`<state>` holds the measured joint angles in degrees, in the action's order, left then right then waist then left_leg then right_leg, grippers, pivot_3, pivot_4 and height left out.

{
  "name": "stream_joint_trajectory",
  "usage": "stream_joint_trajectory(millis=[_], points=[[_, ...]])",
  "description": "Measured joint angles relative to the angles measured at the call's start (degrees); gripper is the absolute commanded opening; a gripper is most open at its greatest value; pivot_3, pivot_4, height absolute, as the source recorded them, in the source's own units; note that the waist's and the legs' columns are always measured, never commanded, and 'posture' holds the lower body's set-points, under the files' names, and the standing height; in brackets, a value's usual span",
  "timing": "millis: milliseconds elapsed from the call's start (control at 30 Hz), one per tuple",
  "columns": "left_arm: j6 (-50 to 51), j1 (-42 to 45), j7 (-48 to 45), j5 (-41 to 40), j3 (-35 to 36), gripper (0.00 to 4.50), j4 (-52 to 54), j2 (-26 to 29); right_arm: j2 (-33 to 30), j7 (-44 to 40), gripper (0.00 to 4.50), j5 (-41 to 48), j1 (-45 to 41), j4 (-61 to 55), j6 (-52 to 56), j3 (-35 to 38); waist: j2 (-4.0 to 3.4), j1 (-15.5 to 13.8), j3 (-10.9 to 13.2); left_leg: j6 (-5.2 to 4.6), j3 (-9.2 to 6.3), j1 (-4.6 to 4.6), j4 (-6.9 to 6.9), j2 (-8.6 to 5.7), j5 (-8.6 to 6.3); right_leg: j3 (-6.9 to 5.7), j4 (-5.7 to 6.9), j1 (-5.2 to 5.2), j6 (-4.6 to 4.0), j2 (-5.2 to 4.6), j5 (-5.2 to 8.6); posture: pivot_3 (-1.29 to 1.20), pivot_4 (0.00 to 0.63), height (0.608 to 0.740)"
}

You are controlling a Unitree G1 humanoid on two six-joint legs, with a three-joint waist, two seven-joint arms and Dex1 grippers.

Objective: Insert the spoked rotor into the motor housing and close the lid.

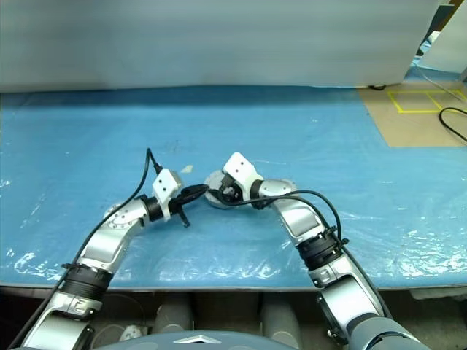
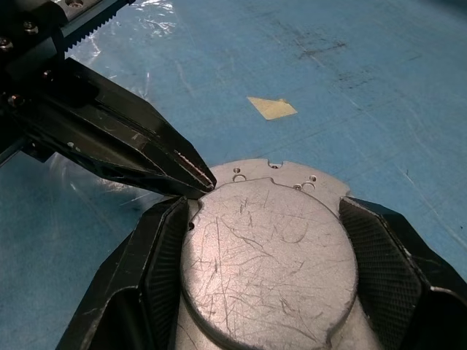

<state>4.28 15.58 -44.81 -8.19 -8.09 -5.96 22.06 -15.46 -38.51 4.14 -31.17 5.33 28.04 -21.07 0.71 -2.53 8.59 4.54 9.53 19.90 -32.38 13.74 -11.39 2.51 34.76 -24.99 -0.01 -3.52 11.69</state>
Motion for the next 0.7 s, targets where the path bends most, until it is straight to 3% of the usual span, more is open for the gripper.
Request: stream_joint_trajectory(millis=[33, 200, 700], points=[[0.14, 0.00, 0.00, 0.00, -0.04, 0.00, 0.12, 0.01, -0.07, -0.15, 2.98, 0.00, -0.05, 0.00, 0.05, 0.01, 0.00, -0.01, 0.00, 0.00, 0.00, 0.00, 0.00, 0.00, 0.00, 0.00, -0.01, 0.00, 0.00, 0.00, 0.00, 0.00, 0.150, 0.740], [0.51, 0.04, 0.00, -0.02, -0.11, 0.00, 0.49, -0.11, -0.11, -0.51, 4.47, 0.00, -0.14, -0.01, 0.21, 0.15, 0.00, -0.08, 0.00, 0.00, 0.00, 0.04, 0.04, -0.01, 0.00, -0.01, -0.06, -0.02, 0.02, -0.01, 0.01, 0.00, 0.150, 0.740], [0.50, 0.18, 0.52, -0.02, 0.35, 0.00, 0.91, -0.22, 2.83, -0.75, 4.47, 2.71, -0.08, 2.08, -0.12, 5.16, -0.01, -0.01, 0.02, 0.03, 0.00, 0.18, 0.19, -0.01, 0.02, -0.04, -0.15, -0.20, 0.04, 0.00, 0.05, 0.00, 0.150, 0.740]])
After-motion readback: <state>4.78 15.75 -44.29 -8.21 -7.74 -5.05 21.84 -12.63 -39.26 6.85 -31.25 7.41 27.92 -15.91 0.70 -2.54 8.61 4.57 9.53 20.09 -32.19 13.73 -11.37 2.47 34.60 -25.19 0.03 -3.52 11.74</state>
